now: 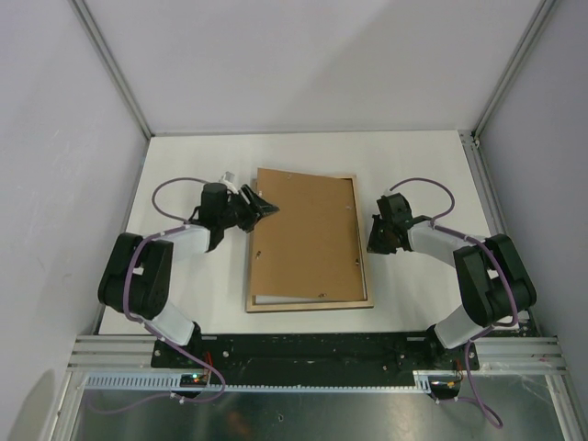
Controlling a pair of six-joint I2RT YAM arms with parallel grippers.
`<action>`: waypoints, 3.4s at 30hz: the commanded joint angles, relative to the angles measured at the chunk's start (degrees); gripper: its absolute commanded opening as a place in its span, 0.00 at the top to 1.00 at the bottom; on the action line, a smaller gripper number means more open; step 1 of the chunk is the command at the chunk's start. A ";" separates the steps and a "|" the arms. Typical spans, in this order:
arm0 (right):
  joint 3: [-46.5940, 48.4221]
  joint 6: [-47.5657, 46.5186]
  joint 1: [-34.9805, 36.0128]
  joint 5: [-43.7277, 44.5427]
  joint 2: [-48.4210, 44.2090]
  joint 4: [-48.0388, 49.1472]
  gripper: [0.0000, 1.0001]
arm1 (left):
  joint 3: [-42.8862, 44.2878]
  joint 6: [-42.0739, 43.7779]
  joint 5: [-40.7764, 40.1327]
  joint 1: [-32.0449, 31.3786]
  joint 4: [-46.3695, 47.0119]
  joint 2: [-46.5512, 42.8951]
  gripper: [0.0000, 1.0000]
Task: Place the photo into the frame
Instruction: Place the backboard on the frame body, then press the fastener onto the backboard.
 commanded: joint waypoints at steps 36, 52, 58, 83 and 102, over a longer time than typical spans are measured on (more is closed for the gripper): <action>-0.19 0.66 0.50 -2.87 -1.27 3.73 0.95 | 21.62 28.42 -33.45 -15.63 -41.04 1.61 0.20; -0.23 0.51 0.41 -2.85 -1.62 3.65 0.95 | 24.74 30.38 -28.67 -14.84 -42.44 -1.61 0.11; -0.21 0.38 0.33 -2.88 -1.75 3.54 0.94 | 24.34 30.04 -22.80 -12.58 -42.01 -2.47 0.09; -0.14 -0.53 1.94 -0.82 -6.17 0.00 0.86 | 12.89 24.74 -22.59 -5.93 -36.19 -6.95 0.20; -0.19 -1.34 9.72 9.75 -7.79 -4.21 0.41 | 4.99 23.37 -26.89 -3.91 -31.85 -7.88 0.52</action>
